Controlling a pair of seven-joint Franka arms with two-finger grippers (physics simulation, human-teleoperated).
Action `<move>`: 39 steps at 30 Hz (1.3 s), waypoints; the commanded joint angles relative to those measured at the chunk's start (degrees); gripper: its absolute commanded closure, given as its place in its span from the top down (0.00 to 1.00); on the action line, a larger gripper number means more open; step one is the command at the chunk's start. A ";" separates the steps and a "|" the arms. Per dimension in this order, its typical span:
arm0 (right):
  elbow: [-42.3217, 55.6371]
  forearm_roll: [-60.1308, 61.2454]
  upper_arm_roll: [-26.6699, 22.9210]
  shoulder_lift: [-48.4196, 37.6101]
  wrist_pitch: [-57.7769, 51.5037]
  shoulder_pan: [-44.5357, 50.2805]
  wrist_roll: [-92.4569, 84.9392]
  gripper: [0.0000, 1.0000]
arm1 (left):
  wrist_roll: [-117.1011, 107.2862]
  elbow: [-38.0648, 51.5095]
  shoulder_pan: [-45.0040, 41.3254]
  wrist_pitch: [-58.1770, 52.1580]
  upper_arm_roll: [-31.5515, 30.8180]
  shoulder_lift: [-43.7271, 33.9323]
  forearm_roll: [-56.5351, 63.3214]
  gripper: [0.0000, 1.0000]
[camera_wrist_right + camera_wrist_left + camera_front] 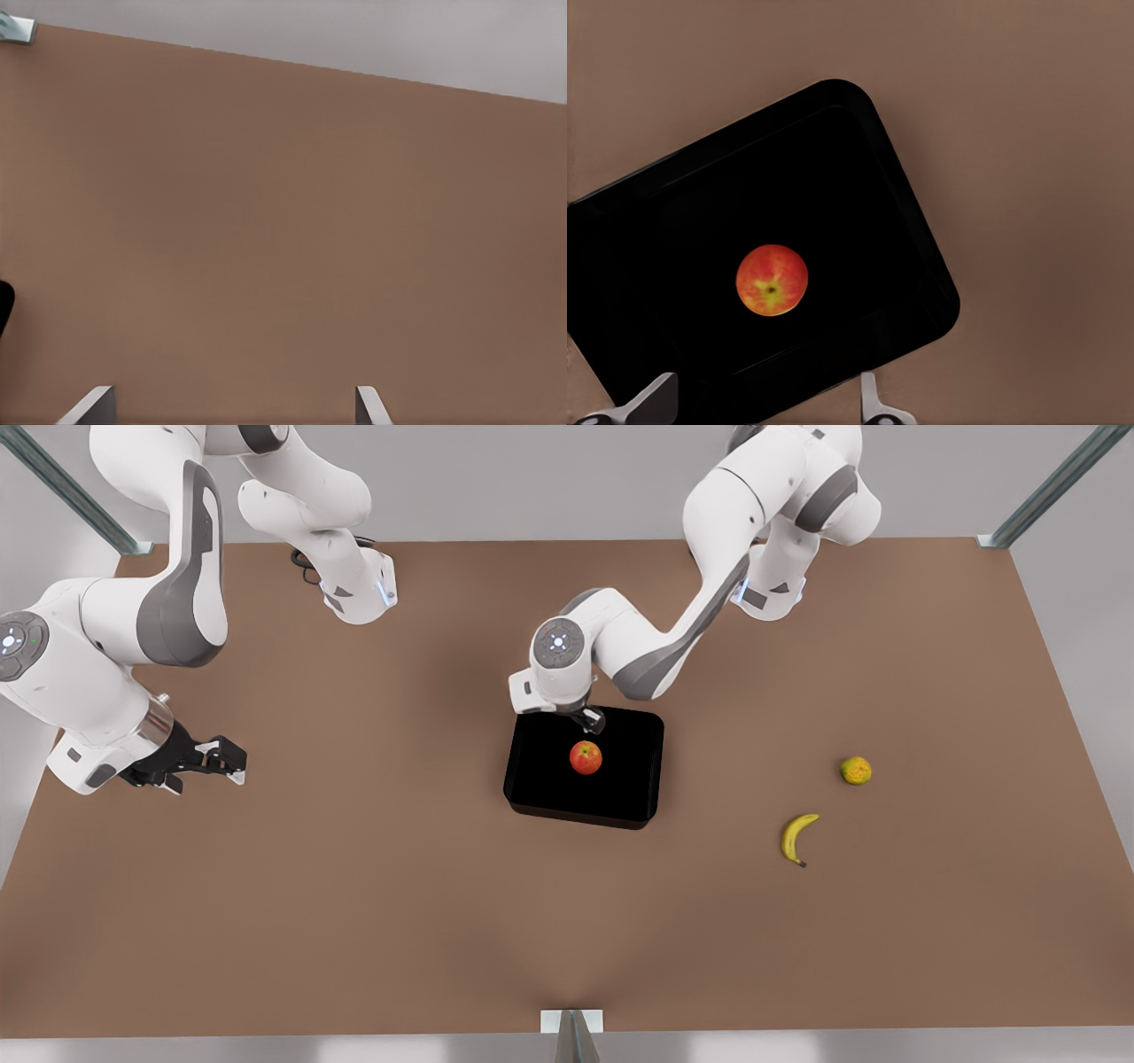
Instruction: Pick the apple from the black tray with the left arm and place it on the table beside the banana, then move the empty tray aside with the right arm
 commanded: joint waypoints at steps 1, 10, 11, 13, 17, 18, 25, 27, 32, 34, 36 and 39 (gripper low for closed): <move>0.03 0.05 -0.03 -0.05 0.10 0.00 -1.73 1.00 | -8.66 -0.59 0.40 2.03 0.03 0.13 0.58 1.00; 0.03 0.05 0.05 -0.14 0.10 0.00 -1.73 1.00 | -24.83 -2.62 1.71 6.24 0.30 3.82 -2.06 1.00; 0.03 0.05 0.05 -0.14 0.01 0.00 -1.73 1.00 | -24.83 -2.70 1.80 7.48 0.30 4.70 -1.88 1.00; 0.03 0.05 -0.03 -0.14 0.10 0.00 -1.73 1.00 | -24.74 -2.70 2.07 8.44 0.38 5.32 -1.35 1.00; 0.03 0.05 0.05 -0.05 0.10 0.00 -1.73 1.00 | -24.57 -2.70 2.42 9.50 0.47 6.81 -0.83 1.00; 0.03 0.05 -0.03 -0.05 0.10 0.00 -1.73 1.00 | -24.31 -2.62 2.94 10.11 0.47 7.43 -0.74 1.00; 0.03 0.05 0.05 -0.05 0.10 0.00 -1.73 1.00 | -24.66 -2.53 2.59 13.37 0.30 11.38 -0.30 1.00; 0.03 0.05 0.05 -0.05 0.10 0.00 -1.73 1.00 | -24.74 -2.09 2.15 13.37 0.30 12.00 -0.21 1.00; 0.03 0.05 0.05 0.03 0.10 0.00 -1.73 1.00 | -24.57 -2.35 1.89 12.58 0.30 12.00 0.05 1.00; 0.03 0.05 0.05 0.03 0.10 0.00 -1.73 1.00 | -24.13 -2.53 2.24 11.08 0.38 11.91 0.93 1.00; 0.03 0.05 0.05 0.03 0.10 0.00 -1.73 1.00 | -24.13 -3.14 2.24 10.29 0.30 11.82 1.37 1.00; 0.03 0.05 0.05 0.12 0.10 0.00 -1.73 1.00 | -24.13 -3.32 2.15 8.36 0.38 11.47 1.99 1.00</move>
